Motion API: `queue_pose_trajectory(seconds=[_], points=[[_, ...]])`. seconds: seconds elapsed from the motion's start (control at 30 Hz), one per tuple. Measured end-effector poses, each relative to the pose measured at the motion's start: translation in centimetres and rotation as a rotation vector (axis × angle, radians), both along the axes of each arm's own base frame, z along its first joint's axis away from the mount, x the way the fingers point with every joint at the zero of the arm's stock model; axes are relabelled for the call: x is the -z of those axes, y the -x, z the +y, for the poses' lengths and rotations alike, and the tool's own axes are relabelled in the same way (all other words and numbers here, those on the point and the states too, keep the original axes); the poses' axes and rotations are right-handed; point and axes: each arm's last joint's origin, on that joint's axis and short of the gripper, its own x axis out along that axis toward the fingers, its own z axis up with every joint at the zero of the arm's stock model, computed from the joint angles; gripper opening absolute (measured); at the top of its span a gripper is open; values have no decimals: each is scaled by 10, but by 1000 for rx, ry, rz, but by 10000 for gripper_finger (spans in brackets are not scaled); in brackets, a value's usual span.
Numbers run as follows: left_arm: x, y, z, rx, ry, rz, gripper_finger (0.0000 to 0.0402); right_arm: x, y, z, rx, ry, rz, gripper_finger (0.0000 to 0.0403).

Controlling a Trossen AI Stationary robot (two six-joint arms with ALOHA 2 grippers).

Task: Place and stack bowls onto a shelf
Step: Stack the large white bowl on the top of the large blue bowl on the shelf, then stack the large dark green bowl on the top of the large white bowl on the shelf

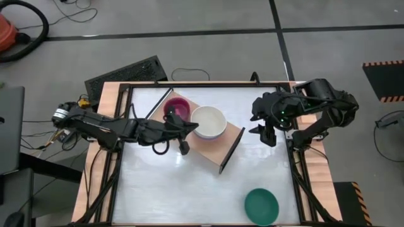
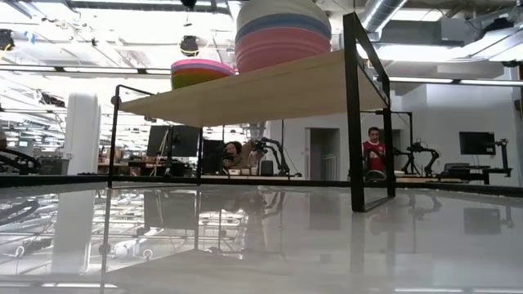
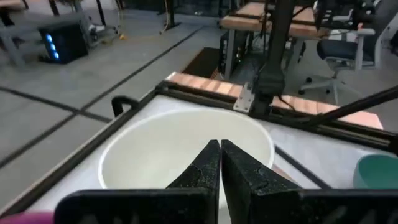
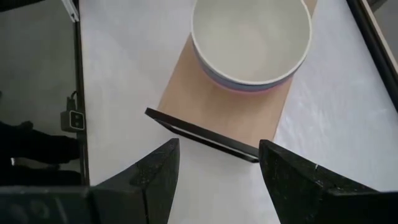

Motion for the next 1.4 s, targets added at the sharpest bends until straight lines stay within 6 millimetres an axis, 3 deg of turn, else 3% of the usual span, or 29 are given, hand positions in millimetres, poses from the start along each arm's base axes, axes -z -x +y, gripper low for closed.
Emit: queue_pose_trajectory(seconds=[0.4,0.6,0.7,0.87,1.03,1.2,1.4], points=[[33,-16,-5,-20,57,117,0,1,-1,0,37,-25,5,244],[25,-13,-6,31,80,93,0,1,0,4,122,-100,14,244],[11,-9,-7,97,90,70,0,6,0,12,231,-196,34,244],[-18,7,-7,133,53,16,7,38,-3,45,327,-277,184,244],[-42,27,-10,212,13,-51,43,88,5,85,401,-241,376,244],[-47,35,-18,361,-20,-53,97,142,20,116,531,-247,556,245],[-45,34,-21,384,-20,-41,163,188,29,148,553,-342,548,245]])
